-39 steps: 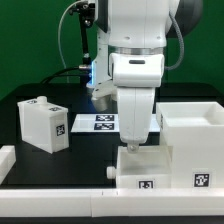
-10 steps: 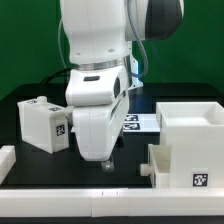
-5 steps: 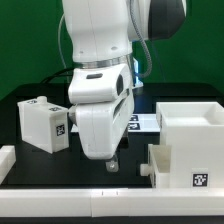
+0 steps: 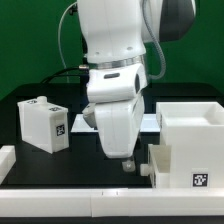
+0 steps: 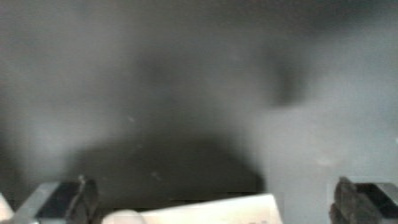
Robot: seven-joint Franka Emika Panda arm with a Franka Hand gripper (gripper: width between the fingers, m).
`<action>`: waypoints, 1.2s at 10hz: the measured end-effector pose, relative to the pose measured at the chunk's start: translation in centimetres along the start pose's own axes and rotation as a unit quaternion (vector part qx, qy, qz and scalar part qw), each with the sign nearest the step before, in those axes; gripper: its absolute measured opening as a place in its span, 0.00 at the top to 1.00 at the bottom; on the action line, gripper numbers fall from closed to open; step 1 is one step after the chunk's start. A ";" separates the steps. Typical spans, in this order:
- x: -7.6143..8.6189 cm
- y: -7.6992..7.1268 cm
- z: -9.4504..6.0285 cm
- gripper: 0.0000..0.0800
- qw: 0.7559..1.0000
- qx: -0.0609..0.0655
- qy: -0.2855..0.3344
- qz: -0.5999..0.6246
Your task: Assemble drawer
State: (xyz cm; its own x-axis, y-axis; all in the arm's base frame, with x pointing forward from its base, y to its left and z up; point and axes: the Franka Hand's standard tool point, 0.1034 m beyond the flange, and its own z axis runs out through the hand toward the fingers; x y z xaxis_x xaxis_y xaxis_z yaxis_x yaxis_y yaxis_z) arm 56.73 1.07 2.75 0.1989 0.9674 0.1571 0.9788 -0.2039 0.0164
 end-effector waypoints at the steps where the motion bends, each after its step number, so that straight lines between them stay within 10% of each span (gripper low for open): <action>1: 0.5 -0.4 0.2 0.19 1.000 0.002 0.002 0.006; 12: -1.7 0.2 -1.1 0.19 0.997 -0.013 -0.009 0.075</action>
Offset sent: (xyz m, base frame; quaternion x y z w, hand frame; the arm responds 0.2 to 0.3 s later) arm 0.0093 0.0331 0.0062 -0.0207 -0.0090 0.0306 0.9993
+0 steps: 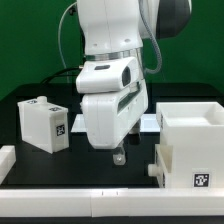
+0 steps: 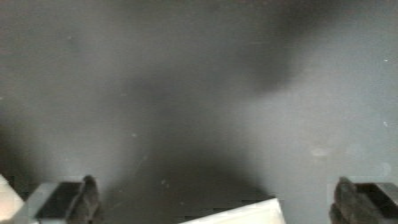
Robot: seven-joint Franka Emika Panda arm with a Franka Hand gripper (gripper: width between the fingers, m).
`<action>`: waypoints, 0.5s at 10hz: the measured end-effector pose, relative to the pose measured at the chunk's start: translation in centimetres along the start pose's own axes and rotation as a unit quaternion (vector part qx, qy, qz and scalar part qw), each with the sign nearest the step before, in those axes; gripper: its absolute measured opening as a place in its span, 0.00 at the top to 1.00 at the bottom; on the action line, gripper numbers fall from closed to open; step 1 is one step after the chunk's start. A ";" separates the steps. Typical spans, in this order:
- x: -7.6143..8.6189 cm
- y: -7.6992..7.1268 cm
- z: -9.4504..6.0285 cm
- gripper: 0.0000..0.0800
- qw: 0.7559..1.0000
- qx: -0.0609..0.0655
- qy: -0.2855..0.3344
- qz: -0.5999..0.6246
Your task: Assemble drawer
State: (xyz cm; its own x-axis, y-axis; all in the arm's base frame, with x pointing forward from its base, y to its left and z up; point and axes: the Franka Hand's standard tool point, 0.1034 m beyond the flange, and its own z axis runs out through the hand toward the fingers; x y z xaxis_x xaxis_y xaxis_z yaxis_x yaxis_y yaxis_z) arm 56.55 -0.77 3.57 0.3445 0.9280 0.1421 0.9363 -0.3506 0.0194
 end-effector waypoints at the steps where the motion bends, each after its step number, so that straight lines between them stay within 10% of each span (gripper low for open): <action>1: 0.0 0.0 0.0 0.19 1.000 0.000 0.000 0.000; 5: 0.0 -0.1 0.1 0.19 1.000 0.001 0.000 0.000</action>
Offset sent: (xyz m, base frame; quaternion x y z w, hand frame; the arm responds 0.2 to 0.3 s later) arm 0.0000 0.0000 0.0000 0.0000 0.0000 0.0000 1.0000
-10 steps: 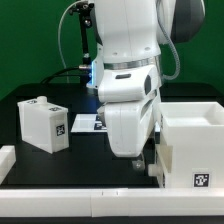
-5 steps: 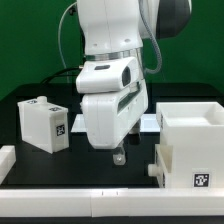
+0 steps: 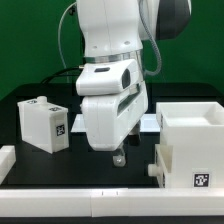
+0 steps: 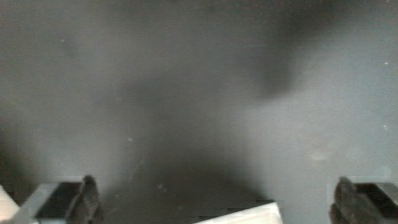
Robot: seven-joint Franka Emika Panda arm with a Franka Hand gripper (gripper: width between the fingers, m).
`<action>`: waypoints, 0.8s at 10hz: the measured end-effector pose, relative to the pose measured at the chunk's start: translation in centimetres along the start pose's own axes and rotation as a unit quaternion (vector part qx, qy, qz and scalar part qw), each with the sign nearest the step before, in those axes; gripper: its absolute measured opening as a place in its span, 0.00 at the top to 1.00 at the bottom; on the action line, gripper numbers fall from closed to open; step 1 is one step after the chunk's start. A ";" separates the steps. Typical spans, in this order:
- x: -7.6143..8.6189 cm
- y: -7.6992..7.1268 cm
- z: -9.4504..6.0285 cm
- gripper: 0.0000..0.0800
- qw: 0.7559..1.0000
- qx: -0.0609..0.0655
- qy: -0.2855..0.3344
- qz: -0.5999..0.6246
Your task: Assemble drawer
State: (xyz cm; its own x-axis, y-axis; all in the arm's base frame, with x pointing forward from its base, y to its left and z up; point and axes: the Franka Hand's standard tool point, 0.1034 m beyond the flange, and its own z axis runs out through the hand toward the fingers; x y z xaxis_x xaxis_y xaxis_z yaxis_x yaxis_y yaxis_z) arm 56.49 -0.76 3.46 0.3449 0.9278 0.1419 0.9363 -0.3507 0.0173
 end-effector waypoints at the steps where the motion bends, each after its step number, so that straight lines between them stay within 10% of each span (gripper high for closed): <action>1: 0.0 0.0 0.0 0.19 1.000 0.000 0.000 0.000; 8: -1.9 -1.8 -4.6 0.19 0.996 -0.028 -0.013 0.082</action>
Offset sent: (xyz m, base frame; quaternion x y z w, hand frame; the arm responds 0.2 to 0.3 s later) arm -0.0261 -0.0307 0.0307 -0.0160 -0.0564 0.0478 0.9971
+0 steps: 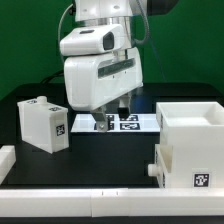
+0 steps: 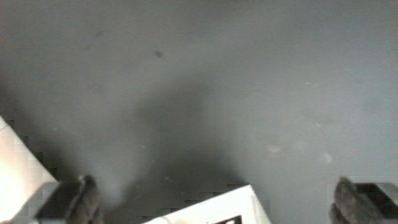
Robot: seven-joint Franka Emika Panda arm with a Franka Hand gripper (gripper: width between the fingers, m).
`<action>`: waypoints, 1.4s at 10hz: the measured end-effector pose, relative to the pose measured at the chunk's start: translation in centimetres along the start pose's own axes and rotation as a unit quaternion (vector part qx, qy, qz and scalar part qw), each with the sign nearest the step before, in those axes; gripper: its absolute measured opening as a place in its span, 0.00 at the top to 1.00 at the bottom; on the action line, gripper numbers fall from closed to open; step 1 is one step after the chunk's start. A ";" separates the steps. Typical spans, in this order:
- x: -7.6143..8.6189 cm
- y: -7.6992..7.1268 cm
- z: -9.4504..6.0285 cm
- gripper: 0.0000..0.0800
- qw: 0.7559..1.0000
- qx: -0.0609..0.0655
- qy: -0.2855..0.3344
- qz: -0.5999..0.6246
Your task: Assemble drawer
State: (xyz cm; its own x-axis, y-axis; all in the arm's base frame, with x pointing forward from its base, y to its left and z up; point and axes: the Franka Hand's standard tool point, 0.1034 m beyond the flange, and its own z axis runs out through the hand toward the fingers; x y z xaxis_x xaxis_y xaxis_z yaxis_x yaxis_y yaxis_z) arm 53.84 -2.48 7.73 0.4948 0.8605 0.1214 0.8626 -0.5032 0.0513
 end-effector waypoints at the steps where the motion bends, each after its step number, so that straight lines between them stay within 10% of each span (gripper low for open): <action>1: -0.1 -0.1 0.1 0.19 1.000 0.002 -0.001 -0.001; 7: -3.9 0.3 -2.5 0.19 1.000 -0.007 -0.021 0.017; 14: -4.2 0.4 -2.8 0.19 0.999 -0.008 -0.025 0.025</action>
Offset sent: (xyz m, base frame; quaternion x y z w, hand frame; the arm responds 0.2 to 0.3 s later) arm 0.0034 -0.0081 0.0013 -0.0271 -0.0033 -0.0726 0.9970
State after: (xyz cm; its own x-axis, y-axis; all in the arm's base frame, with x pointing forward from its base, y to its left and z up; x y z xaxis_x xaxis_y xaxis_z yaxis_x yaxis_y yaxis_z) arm 51.80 -6.54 9.98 0.5424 0.8368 0.0750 0.8349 -0.5468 0.0626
